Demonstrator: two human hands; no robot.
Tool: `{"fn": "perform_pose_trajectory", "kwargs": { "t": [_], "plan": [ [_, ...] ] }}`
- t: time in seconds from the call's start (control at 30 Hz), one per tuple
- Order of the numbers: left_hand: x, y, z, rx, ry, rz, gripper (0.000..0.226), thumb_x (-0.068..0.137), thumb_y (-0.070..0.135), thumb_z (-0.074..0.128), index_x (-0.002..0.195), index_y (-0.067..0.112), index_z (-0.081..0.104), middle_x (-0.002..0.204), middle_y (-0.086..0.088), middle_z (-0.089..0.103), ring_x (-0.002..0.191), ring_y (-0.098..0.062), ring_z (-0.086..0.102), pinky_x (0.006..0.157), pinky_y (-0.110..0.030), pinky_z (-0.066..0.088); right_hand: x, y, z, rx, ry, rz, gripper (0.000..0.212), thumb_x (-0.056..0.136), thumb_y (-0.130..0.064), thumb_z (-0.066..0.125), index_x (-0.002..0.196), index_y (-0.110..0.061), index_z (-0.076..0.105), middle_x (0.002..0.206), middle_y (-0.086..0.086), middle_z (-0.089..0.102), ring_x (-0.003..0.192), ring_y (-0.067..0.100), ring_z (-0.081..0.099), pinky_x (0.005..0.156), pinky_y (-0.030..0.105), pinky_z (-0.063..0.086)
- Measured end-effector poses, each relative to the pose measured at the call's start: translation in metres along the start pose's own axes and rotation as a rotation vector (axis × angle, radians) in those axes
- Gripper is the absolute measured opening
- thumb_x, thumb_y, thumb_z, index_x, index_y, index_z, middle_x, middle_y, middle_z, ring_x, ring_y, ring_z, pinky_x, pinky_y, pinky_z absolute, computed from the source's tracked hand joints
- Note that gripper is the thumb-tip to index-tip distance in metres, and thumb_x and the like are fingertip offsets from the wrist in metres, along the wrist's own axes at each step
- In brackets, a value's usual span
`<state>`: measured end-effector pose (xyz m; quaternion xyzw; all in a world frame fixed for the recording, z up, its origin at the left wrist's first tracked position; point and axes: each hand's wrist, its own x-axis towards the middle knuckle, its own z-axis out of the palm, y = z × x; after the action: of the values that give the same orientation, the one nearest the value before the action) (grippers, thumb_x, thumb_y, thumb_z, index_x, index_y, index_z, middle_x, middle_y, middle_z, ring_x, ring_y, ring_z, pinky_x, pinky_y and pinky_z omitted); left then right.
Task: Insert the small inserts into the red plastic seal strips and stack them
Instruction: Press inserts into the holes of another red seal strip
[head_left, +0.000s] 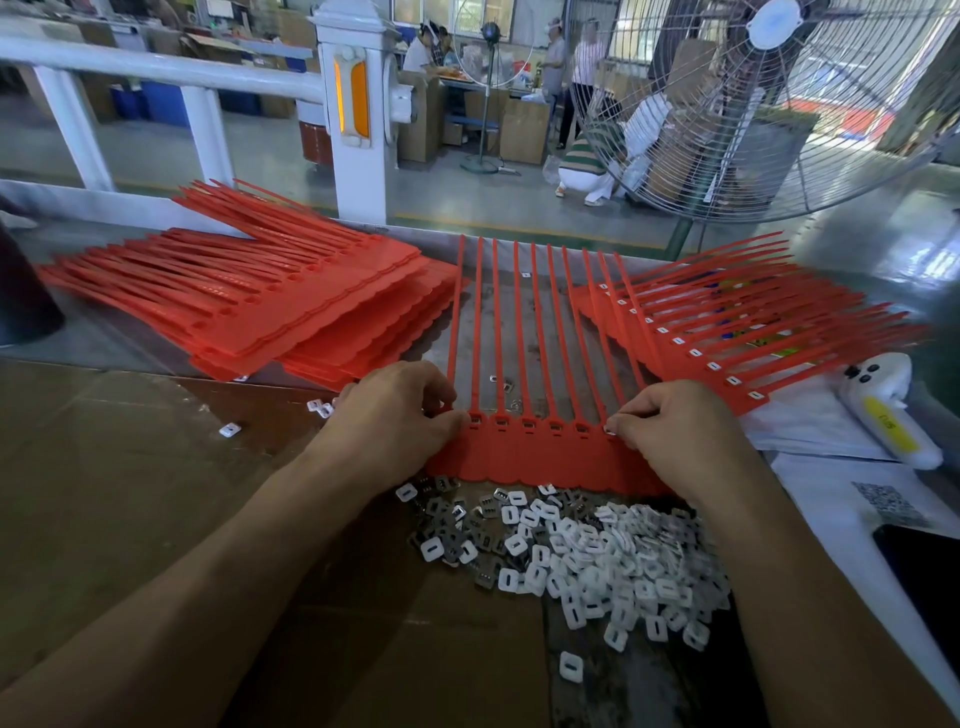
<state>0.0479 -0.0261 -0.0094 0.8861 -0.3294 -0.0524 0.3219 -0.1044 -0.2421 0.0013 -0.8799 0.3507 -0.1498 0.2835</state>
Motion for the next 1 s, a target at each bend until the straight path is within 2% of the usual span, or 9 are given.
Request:
{"fn": "perform_pose_trajectory", "kwargs": {
  "t": [0.1,0.23,0.37,0.43,0.7,0.83,1.0],
  "plan": [
    [-0.0001,0.0000,0.0000,-0.002,0.001,0.000,0.025,0.090,0.047,0.071,0.109,0.031,0.069,0.097,0.015,0.062,0.096,-0.011,0.060,0.099,-0.047,0.050,0.0001,-0.0009,0.0000,-0.001,0.006,0.011,0.024,0.091,-0.024,0.076,0.068,-0.029,0.070,0.065,-0.002,0.070,0.052,0.013,0.058,0.049,0.026,0.035],
    [0.0000,-0.0001,0.0000,-0.003,0.001,0.003,0.025,0.090,0.046,0.072,0.109,0.031,0.069,0.096,0.016,0.061,0.095,-0.011,0.061,0.098,-0.048,0.050,-0.0001,-0.0001,0.0001,-0.002,0.014,0.016,0.020,0.092,-0.024,0.076,0.073,-0.028,0.072,0.069,-0.004,0.070,0.060,0.011,0.060,0.051,0.026,0.035],
    [0.0000,-0.0001,0.0001,-0.005,-0.004,0.002,0.025,0.090,0.046,0.071,0.110,0.031,0.069,0.097,0.017,0.061,0.096,-0.010,0.061,0.098,-0.047,0.051,-0.0003,0.0013,0.0010,0.013,0.032,0.009,0.017,0.094,-0.026,0.074,0.077,-0.025,0.073,0.073,0.003,0.073,0.069,0.020,0.067,0.059,0.030,0.046],
    [-0.0001,-0.0008,0.0004,-0.009,-0.004,0.003,0.025,0.090,0.046,0.071,0.109,0.030,0.069,0.097,0.016,0.061,0.095,-0.010,0.061,0.097,-0.047,0.051,-0.0002,0.0020,0.0015,0.015,0.035,0.003,0.018,0.094,-0.025,0.074,0.077,-0.025,0.072,0.073,0.006,0.073,0.069,0.023,0.067,0.060,0.031,0.046],
    [-0.0002,0.0009,-0.0002,-0.015,-0.006,-0.005,0.025,0.090,0.047,0.071,0.109,0.031,0.069,0.096,0.017,0.062,0.095,-0.009,0.061,0.099,-0.048,0.050,-0.0004,0.0030,0.0018,-0.028,0.048,-0.013,0.018,0.091,-0.024,0.076,0.073,-0.026,0.073,0.067,-0.006,0.069,0.064,0.011,0.062,0.055,0.027,0.042],
    [-0.0001,0.0011,-0.0005,-0.018,-0.009,-0.009,0.025,0.090,0.047,0.071,0.108,0.031,0.069,0.096,0.016,0.063,0.094,-0.010,0.061,0.099,-0.047,0.050,0.0001,0.0040,0.0016,-0.026,0.054,-0.020,0.017,0.091,-0.024,0.076,0.075,-0.024,0.074,0.066,-0.006,0.068,0.063,0.011,0.061,0.053,0.027,0.037],
    [-0.0001,0.0007,-0.0005,-0.021,-0.002,-0.013,0.023,0.089,0.047,0.072,0.107,0.032,0.069,0.095,0.015,0.063,0.094,-0.010,0.062,0.098,-0.048,0.050,0.0016,0.0062,0.0024,-0.026,0.083,-0.041,0.015,0.092,-0.025,0.075,0.076,-0.026,0.074,0.074,-0.010,0.070,0.072,0.010,0.064,0.060,0.029,0.043]
  ]
}}
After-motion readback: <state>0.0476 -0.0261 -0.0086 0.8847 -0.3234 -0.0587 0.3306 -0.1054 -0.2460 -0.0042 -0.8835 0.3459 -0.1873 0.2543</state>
